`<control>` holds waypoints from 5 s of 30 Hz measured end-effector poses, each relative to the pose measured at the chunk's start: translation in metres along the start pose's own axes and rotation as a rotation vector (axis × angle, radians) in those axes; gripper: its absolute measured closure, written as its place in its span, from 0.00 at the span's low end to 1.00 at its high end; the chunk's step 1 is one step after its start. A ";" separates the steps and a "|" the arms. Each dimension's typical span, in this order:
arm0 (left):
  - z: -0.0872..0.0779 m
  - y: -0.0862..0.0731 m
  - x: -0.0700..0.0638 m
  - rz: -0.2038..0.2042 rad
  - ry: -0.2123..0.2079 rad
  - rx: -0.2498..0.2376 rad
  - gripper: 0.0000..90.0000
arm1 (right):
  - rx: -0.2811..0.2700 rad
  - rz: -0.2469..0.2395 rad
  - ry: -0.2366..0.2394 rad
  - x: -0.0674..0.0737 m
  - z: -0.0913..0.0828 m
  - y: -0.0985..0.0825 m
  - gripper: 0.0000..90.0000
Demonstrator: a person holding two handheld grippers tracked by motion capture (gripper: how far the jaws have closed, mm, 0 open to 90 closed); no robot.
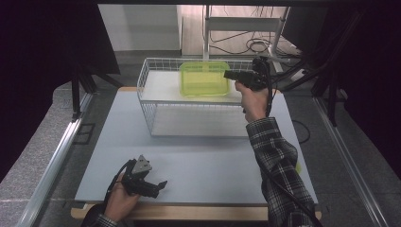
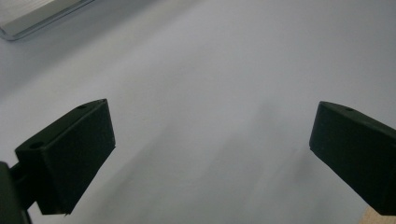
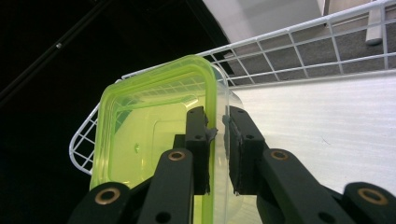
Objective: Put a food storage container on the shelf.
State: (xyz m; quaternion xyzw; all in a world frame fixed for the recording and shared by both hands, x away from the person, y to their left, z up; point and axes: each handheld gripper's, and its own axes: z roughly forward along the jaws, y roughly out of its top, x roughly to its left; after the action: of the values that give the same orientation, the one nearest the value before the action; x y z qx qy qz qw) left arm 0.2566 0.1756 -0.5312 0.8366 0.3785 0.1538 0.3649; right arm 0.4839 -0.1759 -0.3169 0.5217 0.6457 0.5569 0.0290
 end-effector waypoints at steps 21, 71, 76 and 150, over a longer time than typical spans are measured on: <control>0.003 -0.001 0.000 0.004 -0.012 0.025 0.00 | 0.054 -0.134 -0.124 -0.002 0.017 0.005 0.73; -0.004 -0.002 0.007 -0.055 -0.024 -0.074 0.00 | 0.124 -0.451 0.022 0.032 -0.029 -0.042 0.03; -0.004 -0.002 0.007 -0.054 -0.023 -0.068 0.00 | 0.123 -0.486 0.022 0.032 -0.036 -0.050 0.02; -0.001 0.000 0.001 -0.019 -0.026 -0.029 0.00 | 0.179 -0.553 -0.125 -0.041 -0.104 -0.205 0.01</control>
State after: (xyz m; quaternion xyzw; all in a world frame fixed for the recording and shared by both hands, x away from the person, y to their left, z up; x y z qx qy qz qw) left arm 0.2567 0.1772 -0.5309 0.8295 0.3794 0.1450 0.3834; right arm 0.3061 -0.2428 -0.4535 0.3599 0.8069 0.4353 0.1729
